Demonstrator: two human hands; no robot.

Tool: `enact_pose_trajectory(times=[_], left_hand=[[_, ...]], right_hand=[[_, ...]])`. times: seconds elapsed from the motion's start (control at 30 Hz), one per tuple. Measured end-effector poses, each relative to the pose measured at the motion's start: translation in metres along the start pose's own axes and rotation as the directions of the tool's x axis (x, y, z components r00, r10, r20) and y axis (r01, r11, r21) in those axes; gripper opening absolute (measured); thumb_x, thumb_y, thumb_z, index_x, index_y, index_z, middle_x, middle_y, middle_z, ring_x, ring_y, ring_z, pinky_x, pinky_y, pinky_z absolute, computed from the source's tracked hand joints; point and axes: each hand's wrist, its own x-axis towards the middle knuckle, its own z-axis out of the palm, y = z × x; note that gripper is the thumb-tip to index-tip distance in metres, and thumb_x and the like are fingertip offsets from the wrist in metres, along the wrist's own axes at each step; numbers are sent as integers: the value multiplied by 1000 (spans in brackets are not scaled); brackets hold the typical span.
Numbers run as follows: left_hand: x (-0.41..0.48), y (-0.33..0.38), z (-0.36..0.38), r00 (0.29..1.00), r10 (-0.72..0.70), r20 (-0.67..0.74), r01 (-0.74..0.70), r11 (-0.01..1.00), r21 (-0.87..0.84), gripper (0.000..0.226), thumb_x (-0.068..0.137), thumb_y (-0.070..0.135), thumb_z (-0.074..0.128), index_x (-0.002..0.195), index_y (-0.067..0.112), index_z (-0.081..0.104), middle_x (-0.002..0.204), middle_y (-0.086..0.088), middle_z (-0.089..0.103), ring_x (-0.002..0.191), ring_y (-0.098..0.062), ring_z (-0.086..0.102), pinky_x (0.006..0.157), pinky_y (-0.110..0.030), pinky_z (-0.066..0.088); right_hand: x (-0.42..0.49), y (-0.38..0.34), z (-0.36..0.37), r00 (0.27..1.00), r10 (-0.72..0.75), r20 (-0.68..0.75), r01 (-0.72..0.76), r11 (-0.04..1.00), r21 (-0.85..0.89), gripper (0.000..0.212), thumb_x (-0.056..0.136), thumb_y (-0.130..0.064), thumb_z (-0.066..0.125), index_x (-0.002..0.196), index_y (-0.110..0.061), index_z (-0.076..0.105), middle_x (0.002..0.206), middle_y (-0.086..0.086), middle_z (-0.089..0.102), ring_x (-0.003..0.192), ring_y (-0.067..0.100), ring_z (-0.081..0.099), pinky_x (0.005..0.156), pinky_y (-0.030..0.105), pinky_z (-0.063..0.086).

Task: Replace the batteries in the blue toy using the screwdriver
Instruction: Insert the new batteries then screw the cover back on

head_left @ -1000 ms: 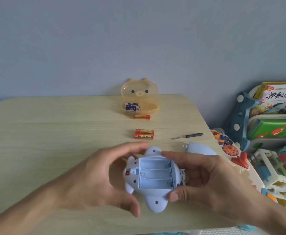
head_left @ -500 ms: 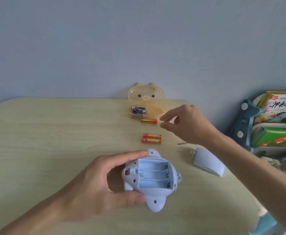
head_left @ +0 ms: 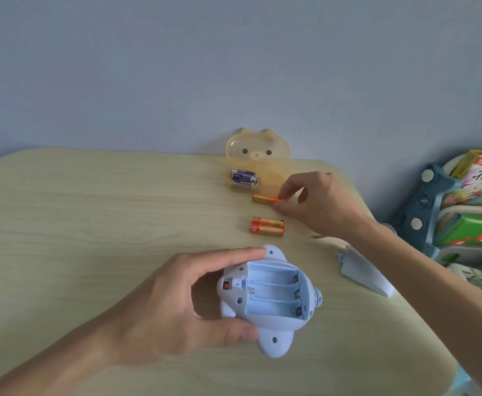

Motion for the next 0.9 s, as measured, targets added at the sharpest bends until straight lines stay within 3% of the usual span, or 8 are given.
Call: enact_pose_trajectory(times=[0.1, 0.23, 0.37, 0.43, 0.53, 0.57, 0.7, 0.9], left_hand=[[-1, 1, 0, 1000, -4, 13, 4, 1000, 3, 78, 77, 28, 95, 144, 47, 60, 138, 23, 72, 131, -1, 66, 114, -35, 51], [-1, 4, 2, 1000, -10, 26, 11, 999, -33, 76, 80, 28, 90, 147, 41, 57, 139, 24, 71, 133, -1, 65, 115, -34, 49], [0, 5, 6, 1000, -10, 18, 11, 998, -60, 74, 79, 25, 90, 144, 38, 59, 137, 25, 72, 130, -1, 67, 112, -29, 51], [2, 6, 8, 1000, -3, 16, 4, 998, -67, 73, 78, 22, 91, 143, 35, 60, 134, 21, 75, 127, -3, 69, 110, -29, 52], [3, 6, 10, 999, 25, 25, -23, 996, -81, 71, 83, 15, 91, 145, 33, 62, 137, 14, 75, 131, -10, 68, 113, -35, 51], [3, 6, 10, 999, 37, 33, -34, 996, -87, 71, 84, 13, 90, 146, 34, 62, 139, 12, 74, 133, -12, 68, 114, -37, 50], [2, 7, 10, 998, 59, 27, -55, 992, -110, 68, 83, 13, 88, 142, 38, 65, 135, 7, 77, 128, -15, 71, 110, -37, 54], [2, 5, 11, 999, 40, -9, -41, 996, -82, 65, 82, 12, 90, 137, 40, 68, 130, 6, 79, 124, -15, 73, 108, -41, 54]], right_hand=[[-10, -1, -15, 998, -13, -66, 16, 999, 40, 10, 83, -24, 82, 86, -19, 74, 76, -15, 74, 66, 4, 66, 64, 23, 51], [-39, -12, -50, 992, -42, -116, 75, 953, 293, 8, 89, -15, 80, 90, -15, 73, 86, -9, 84, 82, 14, 78, 78, 29, 63], [-89, -38, -71, 976, -167, -142, 216, 842, 494, 16, 81, -30, 79, 95, -23, 78, 92, 1, 84, 88, 22, 81, 82, 28, 64], [-109, -47, -66, 953, -288, -97, 300, 842, 449, 15, 82, -28, 79, 96, -25, 80, 89, -5, 84, 81, 14, 80, 80, 28, 63], [-120, -51, -55, 903, -427, -56, 424, 857, 294, 16, 85, -18, 82, 100, -25, 82, 81, -13, 81, 75, -4, 71, 73, 12, 53], [-119, -52, -51, 892, -450, -42, 444, 855, 267, 18, 86, -15, 84, 102, -24, 82, 83, -14, 81, 77, -4, 71, 73, 13, 53], [-115, -47, -41, 850, -527, -24, 521, 831, 195, 16, 91, -16, 80, 107, -19, 83, 96, -4, 81, 87, 9, 76, 76, 29, 59], [-112, -46, -33, 748, -664, 30, 662, 748, 49, 18, 98, -20, 72, 111, -14, 83, 103, 1, 77, 88, 20, 68, 73, 31, 54]])
